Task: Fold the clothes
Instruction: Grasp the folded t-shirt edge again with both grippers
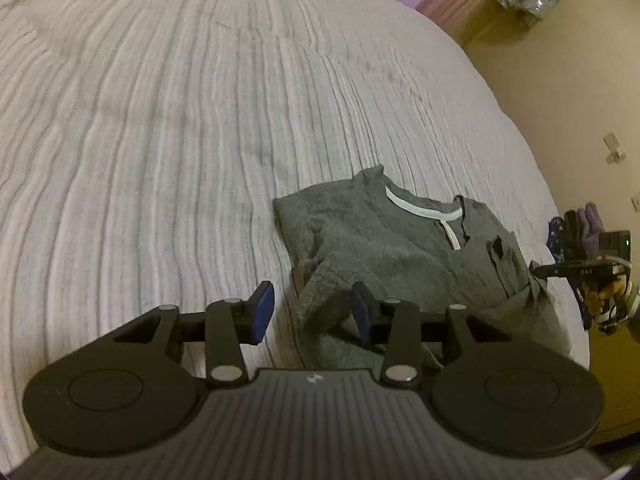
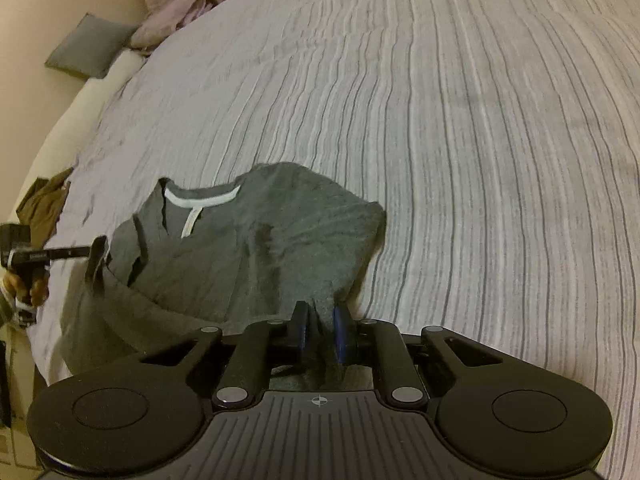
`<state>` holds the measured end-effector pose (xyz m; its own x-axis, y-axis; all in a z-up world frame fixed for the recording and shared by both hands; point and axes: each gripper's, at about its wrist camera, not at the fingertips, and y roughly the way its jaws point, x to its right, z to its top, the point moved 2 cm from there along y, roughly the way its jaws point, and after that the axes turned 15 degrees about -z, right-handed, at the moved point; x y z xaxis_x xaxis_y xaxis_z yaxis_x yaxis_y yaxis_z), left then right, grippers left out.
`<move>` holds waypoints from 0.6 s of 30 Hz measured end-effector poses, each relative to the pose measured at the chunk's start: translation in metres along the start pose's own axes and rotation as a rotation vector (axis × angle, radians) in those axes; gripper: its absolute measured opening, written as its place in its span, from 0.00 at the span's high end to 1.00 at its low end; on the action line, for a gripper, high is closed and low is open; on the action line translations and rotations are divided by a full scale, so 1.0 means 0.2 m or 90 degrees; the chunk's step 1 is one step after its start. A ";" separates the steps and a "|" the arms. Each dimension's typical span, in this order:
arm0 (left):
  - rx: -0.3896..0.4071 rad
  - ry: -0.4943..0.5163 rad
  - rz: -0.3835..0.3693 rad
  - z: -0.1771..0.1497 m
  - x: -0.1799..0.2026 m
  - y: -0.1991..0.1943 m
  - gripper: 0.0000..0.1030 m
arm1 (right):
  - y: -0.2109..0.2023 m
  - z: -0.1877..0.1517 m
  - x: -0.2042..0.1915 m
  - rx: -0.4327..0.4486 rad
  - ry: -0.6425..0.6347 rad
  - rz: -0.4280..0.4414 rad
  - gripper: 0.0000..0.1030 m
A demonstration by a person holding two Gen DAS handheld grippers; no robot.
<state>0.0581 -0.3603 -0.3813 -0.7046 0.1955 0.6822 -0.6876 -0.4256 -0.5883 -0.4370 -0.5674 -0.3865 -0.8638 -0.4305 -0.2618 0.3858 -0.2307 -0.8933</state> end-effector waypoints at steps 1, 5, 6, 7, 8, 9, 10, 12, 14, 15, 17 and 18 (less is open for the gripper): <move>-0.009 0.003 -0.011 0.00 0.00 0.02 0.69 | 0.00 0.00 -0.01 0.004 -0.003 -0.002 0.87; 0.001 0.007 -0.043 0.00 0.01 0.01 0.99 | -0.06 0.00 -0.01 0.035 0.005 -0.008 0.94; 0.016 0.006 -0.045 0.00 0.02 -0.01 0.99 | -0.09 0.01 -0.01 0.043 0.008 -0.011 0.94; 0.032 0.005 -0.048 -0.01 0.02 -0.03 0.99 | -0.12 0.01 -0.01 0.054 0.014 -0.010 0.94; 0.056 0.000 -0.048 -0.01 0.03 -0.06 0.99 | -0.16 0.01 -0.01 0.066 0.020 -0.008 0.94; 0.079 -0.004 -0.049 -0.01 0.04 -0.10 0.99 | -0.19 0.01 -0.01 0.078 0.027 -0.006 0.94; 0.105 -0.010 -0.051 -0.01 0.05 -0.13 0.99 | -0.22 0.02 -0.01 0.092 0.038 -0.004 0.94; 0.138 -0.018 -0.043 0.00 0.05 -0.16 0.99 | -0.27 0.04 -0.01 0.121 0.064 0.001 0.94; 0.157 -0.028 -0.028 0.02 0.03 -0.14 0.99 | -0.27 0.07 0.00 0.149 0.092 -0.016 0.94; 0.165 -0.034 -0.021 0.03 0.02 -0.13 0.99 | -0.26 0.08 0.00 0.160 0.101 -0.032 0.94; 0.153 -0.038 0.010 0.06 0.00 -0.08 0.99 | -0.19 0.11 0.01 0.152 0.117 -0.073 0.94; 0.147 -0.037 0.022 0.07 0.00 -0.05 0.99 | -0.16 0.12 0.01 0.147 0.125 -0.095 0.94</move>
<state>0.0676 -0.3686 -0.3699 -0.7110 0.1289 0.6913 -0.6006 -0.6227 -0.5016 -0.4433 -0.5829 -0.3505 -0.9533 -0.2067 -0.2201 0.2948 -0.4797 -0.8264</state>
